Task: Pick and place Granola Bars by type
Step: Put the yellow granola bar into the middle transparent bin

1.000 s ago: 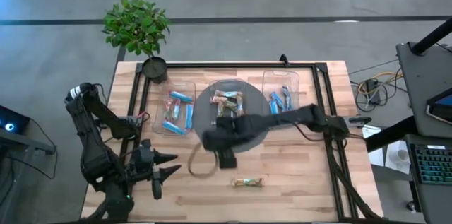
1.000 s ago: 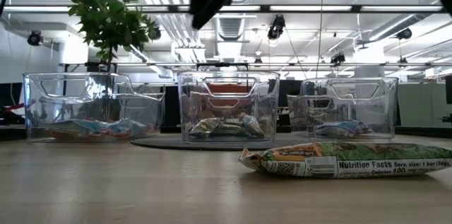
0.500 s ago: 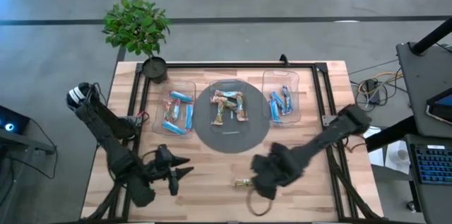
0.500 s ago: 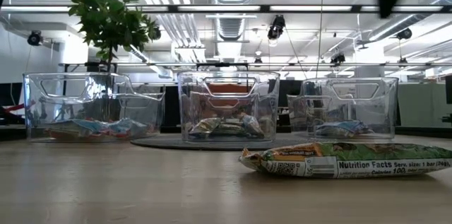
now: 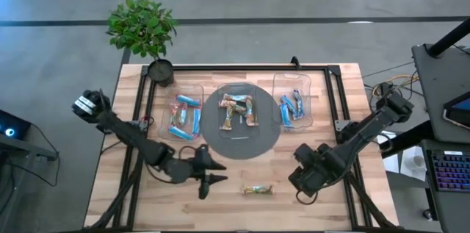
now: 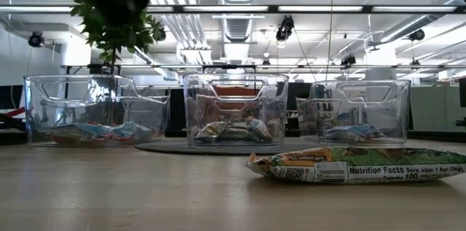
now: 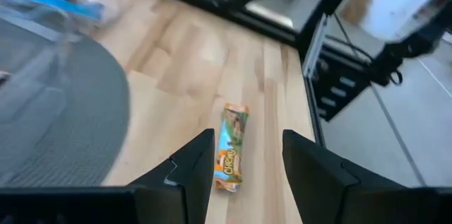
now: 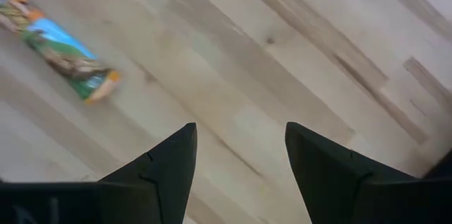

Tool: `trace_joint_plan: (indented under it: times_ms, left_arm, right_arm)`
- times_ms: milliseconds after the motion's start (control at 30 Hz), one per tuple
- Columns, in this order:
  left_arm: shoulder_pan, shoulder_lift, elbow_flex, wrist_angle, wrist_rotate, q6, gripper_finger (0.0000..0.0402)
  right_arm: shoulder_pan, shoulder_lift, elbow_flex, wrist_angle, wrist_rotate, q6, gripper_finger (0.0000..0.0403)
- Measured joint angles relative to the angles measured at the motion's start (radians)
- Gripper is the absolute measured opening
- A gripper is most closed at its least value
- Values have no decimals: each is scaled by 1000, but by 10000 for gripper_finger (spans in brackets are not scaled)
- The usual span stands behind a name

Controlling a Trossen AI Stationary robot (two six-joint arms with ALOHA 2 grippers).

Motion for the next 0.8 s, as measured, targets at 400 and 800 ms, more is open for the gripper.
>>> trace_joint_plan:
  times_ms: [400, 800]
  left_arm:
    - [81, 372, 328, -126, 231, 303, 149]
    - [90, 671, 715, -489, 234, 365, 149]
  right_arm:
    - [-1, -132, -189, 123, -2, -34, 206]
    - [0, -233, -264, 157, 79, -144, 206]
